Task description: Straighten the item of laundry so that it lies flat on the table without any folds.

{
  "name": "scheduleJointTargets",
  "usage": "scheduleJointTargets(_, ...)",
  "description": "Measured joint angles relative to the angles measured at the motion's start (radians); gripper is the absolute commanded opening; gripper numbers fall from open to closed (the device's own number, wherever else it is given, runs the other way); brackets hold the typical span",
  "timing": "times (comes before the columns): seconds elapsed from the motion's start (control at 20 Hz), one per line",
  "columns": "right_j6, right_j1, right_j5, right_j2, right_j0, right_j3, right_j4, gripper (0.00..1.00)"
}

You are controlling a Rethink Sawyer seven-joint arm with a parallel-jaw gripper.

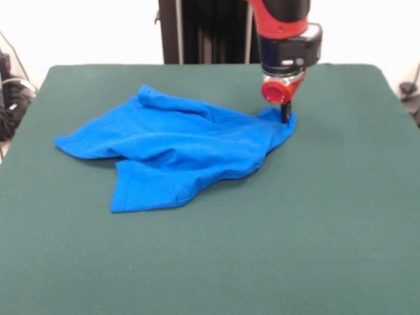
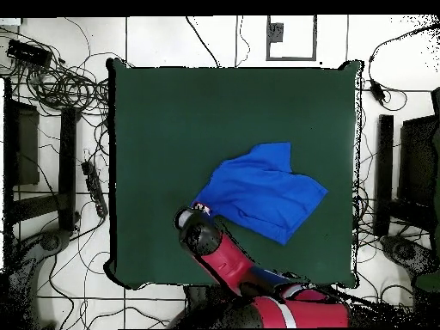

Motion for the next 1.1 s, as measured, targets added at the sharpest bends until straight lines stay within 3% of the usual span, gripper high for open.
scheduleJointTargets(0.5, 0.125, -0.011, -0.015, 0.047, 0.013, 0.043, 0.025, 0.0)
scheduleJointTargets(1.1, 0.16, 0.012, -0.015, 0.14, 0.044, 0.126, 0.026, 0.0)
